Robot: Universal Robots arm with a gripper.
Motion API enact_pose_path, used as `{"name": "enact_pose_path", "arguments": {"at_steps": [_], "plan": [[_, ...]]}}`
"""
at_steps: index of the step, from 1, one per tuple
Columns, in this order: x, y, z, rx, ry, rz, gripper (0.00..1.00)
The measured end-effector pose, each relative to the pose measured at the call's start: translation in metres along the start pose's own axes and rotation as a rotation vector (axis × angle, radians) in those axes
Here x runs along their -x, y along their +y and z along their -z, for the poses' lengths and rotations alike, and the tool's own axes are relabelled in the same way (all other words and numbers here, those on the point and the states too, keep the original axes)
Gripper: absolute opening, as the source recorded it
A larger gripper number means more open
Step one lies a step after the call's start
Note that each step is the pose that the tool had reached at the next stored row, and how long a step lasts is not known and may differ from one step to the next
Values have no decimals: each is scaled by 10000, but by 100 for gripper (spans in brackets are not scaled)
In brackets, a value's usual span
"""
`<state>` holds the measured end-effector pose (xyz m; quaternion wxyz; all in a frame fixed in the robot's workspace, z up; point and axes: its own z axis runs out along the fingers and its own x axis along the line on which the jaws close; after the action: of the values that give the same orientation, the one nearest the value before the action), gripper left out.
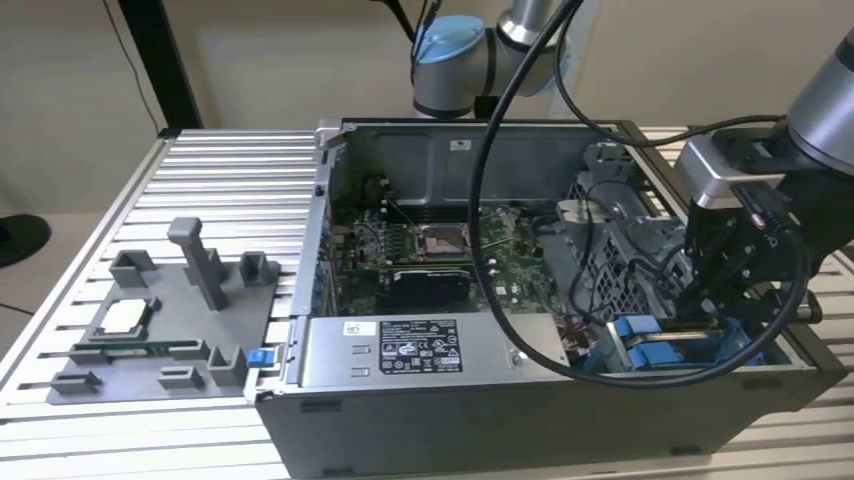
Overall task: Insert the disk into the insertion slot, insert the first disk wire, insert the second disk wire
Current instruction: 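Insert the second disk wire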
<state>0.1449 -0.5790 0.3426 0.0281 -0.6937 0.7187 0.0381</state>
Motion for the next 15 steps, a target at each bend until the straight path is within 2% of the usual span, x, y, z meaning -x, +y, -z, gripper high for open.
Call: {"name": "enact_pose_path", "arguments": {"at_steps": [4,9,15], "plan": [[-1,0,-11,-2,-13,-30,0],[-1,0,-15,-2,-83,-64,0],[-8,0,-15,-6,-84,-97,0]]}}
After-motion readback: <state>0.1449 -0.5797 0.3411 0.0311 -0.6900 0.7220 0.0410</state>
